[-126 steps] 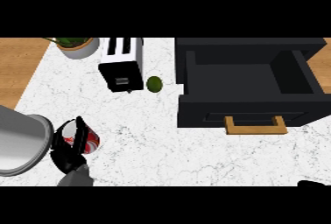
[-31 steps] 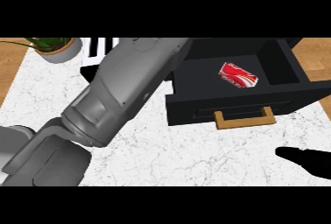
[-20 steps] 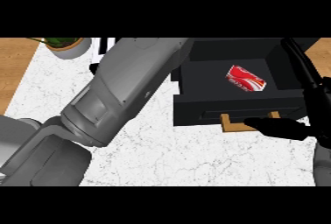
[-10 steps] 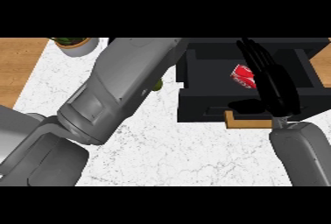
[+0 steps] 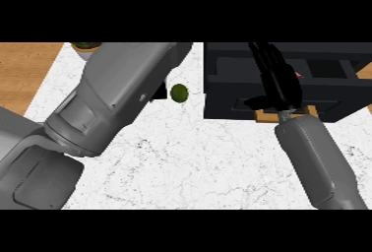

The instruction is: Pick up the can, place it into the drawer and close the drawer

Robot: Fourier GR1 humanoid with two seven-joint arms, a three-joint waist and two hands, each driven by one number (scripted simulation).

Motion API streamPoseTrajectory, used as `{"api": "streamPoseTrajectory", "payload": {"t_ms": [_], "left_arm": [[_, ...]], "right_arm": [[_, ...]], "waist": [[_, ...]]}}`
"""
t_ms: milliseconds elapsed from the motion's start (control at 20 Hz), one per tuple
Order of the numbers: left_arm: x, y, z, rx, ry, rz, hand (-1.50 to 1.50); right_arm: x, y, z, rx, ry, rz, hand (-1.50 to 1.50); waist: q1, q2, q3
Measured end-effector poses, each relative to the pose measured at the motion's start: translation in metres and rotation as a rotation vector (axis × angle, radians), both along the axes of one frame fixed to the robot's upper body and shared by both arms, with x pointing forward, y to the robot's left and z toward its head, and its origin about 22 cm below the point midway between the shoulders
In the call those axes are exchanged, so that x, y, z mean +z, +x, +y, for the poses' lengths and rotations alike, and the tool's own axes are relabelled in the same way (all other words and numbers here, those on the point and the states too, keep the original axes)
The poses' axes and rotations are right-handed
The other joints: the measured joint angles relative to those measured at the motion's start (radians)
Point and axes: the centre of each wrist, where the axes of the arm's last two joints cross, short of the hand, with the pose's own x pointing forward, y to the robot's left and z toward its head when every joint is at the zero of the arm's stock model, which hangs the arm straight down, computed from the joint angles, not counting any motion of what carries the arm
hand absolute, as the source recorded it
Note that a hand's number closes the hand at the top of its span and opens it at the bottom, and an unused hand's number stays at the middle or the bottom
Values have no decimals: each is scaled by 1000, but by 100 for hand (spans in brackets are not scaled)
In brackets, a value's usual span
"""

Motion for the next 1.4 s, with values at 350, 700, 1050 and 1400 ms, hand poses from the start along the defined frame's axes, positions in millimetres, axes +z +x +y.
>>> {"api": "streamPoseTrajectory", "payload": {"t_ms": [350, 700, 1050, 1400], "left_arm": [[0, 5, 27, 16, 4, 8, -150], [-1, 6, 54, 12, 11, 11, -150], [-2, 3, 71, 6, 15, 19, -150], [-7, -2, 92, -14, 15, 19, -150]], "right_arm": [[3, 33, 9, -78, -18, -88, -150], [16, 59, 17, -117, -32, -145, -150], [31, 74, 21, -123, -58, -145, -150], [38, 80, 21, -98, -39, -117, -150]], "waist": [[22, -1, 0], [46, 1, -1], [65, 11, 2], [71, 17, 6]]}}
